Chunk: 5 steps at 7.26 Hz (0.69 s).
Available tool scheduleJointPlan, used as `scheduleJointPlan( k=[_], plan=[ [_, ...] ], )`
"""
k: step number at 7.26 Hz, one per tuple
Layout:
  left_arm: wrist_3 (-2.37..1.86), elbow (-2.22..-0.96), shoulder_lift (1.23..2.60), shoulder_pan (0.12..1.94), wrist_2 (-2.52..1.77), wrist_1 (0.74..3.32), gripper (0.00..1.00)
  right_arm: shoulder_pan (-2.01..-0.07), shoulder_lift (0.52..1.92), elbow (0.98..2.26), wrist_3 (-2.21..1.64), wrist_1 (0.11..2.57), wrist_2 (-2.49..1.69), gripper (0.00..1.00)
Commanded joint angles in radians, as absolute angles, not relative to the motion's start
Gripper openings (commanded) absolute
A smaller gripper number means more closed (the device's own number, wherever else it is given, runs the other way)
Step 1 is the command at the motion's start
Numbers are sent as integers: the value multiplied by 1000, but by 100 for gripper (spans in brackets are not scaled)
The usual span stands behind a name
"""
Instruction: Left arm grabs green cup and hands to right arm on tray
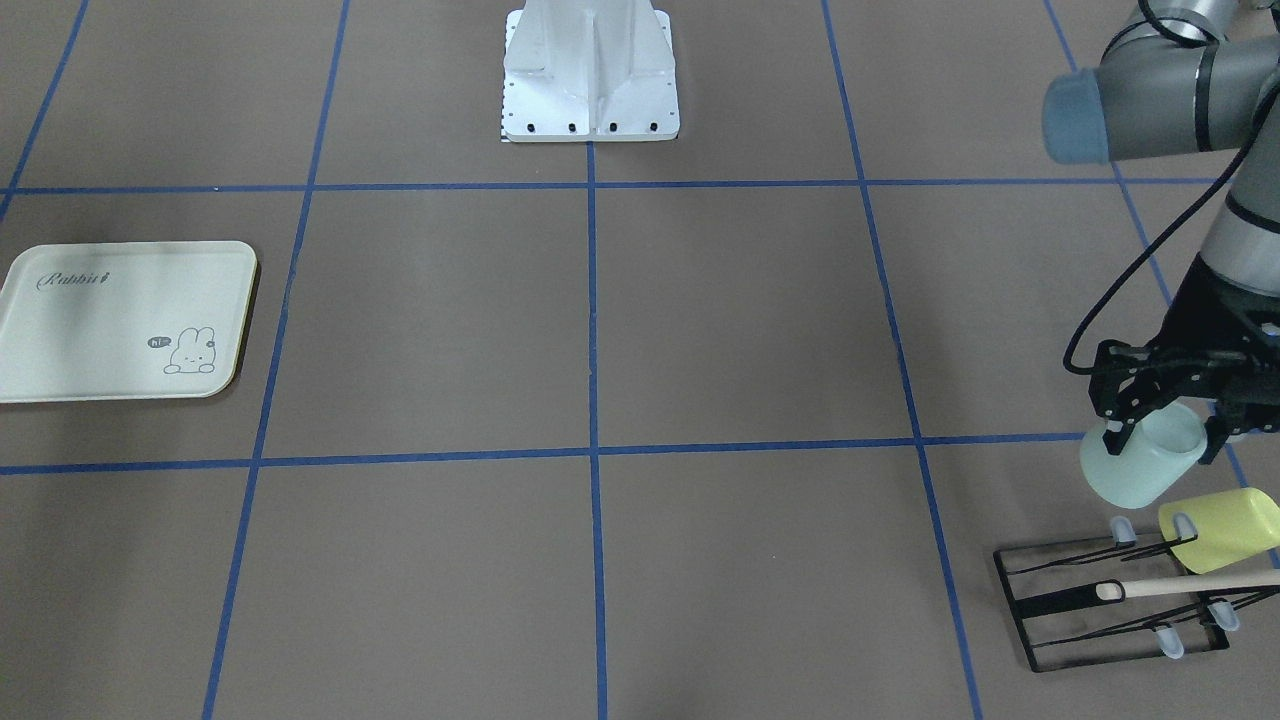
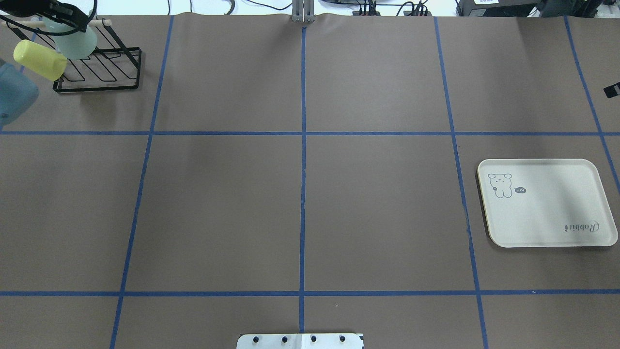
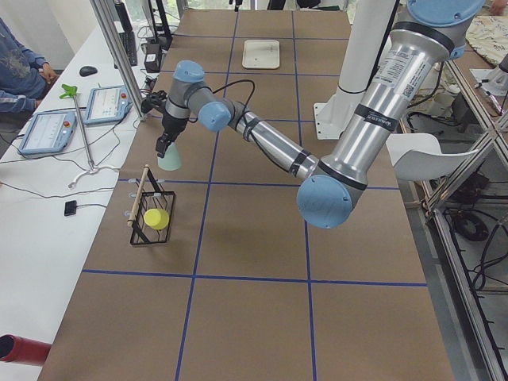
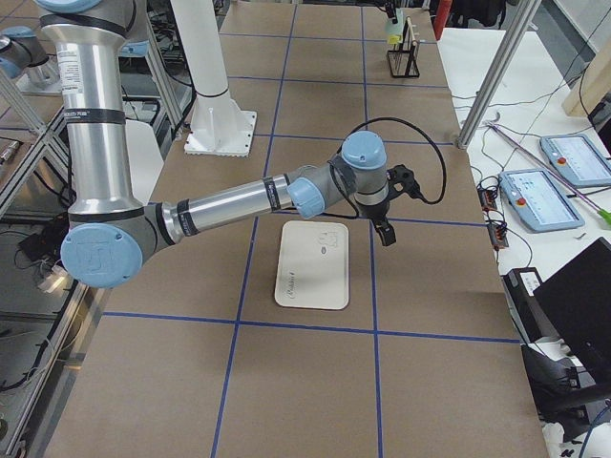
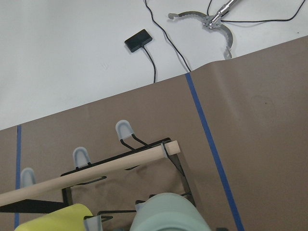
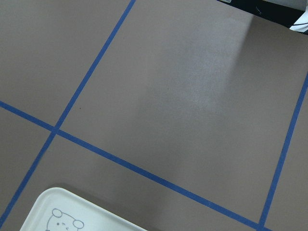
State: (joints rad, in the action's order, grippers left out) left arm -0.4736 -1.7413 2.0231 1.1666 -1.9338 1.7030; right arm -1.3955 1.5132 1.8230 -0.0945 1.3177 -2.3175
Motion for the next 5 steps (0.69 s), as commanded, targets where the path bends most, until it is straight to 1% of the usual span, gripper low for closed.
scheduleJointPlan(
  k=[1, 2, 4, 5],
  plan=[
    [-491, -1796, 2016, 1167, -1936, 1672, 0, -1367, 1505, 1889, -258, 1316, -2341, 100],
    [-561, -1796, 2017, 1160, -1937, 1686, 0, -1333, 1490, 1928, -367, 1293, -2341, 100],
    [-699, -1819, 2023, 1155, -1947, 1725, 0, -1219, 1464, 1925, -759, 993, -2329, 100],
    [-804, -1834, 2025, 1152, -2009, 1785, 0, -1182, 1447, 1915, -904, 868, -2316, 100]
  ],
)
